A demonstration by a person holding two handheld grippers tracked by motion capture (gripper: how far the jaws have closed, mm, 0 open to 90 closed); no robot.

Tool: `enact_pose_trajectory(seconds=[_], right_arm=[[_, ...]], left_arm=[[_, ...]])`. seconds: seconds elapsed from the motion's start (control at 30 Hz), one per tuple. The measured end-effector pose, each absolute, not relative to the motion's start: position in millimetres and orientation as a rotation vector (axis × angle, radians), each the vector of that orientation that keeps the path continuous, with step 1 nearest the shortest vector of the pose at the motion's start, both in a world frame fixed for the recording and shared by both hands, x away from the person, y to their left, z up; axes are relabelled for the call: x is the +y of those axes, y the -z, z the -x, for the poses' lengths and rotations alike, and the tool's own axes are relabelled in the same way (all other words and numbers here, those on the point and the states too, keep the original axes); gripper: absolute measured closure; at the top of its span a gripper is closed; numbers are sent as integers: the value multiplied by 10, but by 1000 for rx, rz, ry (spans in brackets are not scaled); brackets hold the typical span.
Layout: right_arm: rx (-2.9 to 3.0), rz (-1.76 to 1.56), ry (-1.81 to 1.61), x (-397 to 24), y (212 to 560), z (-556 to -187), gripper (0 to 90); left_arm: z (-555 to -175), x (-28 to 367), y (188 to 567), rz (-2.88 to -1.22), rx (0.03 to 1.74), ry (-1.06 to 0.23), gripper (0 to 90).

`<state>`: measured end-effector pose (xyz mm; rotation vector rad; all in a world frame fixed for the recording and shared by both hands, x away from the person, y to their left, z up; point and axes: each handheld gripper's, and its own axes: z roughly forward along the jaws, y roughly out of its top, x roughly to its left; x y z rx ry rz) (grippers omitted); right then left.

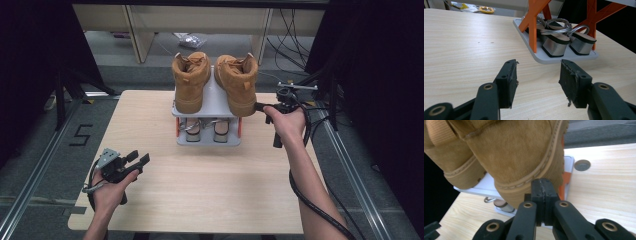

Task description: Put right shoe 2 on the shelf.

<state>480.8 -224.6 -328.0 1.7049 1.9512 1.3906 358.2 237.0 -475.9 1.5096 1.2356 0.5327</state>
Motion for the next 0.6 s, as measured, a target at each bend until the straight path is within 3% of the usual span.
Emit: enact_pose_trajectory(seconds=[0.6], right_arm=[[1976, -1667, -1371, -1898, 3276, -4901, 900]], left_arm=[[-3583, 2384, 4768, -1505, 1240, -530, 471]])
